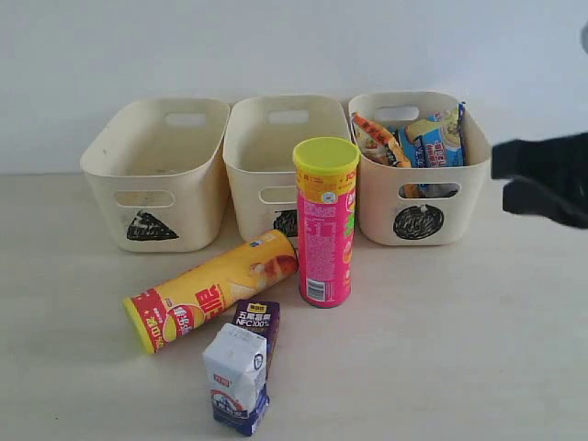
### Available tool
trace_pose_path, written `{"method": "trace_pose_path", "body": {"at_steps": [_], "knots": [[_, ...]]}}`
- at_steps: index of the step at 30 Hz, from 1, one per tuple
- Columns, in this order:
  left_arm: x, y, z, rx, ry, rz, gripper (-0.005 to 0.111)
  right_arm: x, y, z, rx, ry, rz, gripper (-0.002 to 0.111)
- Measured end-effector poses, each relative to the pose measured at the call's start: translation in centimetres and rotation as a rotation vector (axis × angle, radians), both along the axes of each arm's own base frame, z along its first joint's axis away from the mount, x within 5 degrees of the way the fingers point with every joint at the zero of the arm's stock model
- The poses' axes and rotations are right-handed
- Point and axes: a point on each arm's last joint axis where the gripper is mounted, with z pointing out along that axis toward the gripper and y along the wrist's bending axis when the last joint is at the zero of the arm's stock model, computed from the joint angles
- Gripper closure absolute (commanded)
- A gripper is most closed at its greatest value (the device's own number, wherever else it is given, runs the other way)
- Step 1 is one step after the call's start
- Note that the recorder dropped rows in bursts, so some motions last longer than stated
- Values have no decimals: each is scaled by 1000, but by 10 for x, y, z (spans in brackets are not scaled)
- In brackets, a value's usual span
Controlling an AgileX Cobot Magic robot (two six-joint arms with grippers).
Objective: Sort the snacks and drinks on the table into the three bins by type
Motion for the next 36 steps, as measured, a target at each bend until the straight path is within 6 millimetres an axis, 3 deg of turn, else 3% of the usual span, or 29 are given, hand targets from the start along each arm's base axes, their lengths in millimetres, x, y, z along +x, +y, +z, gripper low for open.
{"method": "trace_pose_path", "body": {"at_steps": [5, 9, 11, 21, 26, 36], "knots": [[0, 0, 0, 0, 0, 0, 103, -45, -13, -5, 28, -83, 1, 108], [0, 0, 0, 0, 0, 0, 103, -93, -31, -4, 39, -353, -3, 108], [0, 0, 0, 0, 0, 0, 103, -107, -37, -10, 24, -457, -14, 108], [0, 0, 0, 0, 0, 0, 103, -112, -43, -43, -152, -553, 19, 108], [0, 0, 0, 0, 0, 0, 103, -109, -48, -44, -194, -725, -37, 108], [0, 0, 0, 0, 0, 0, 103, -108, -50, -50, -165, -769, -81, 108]]}}
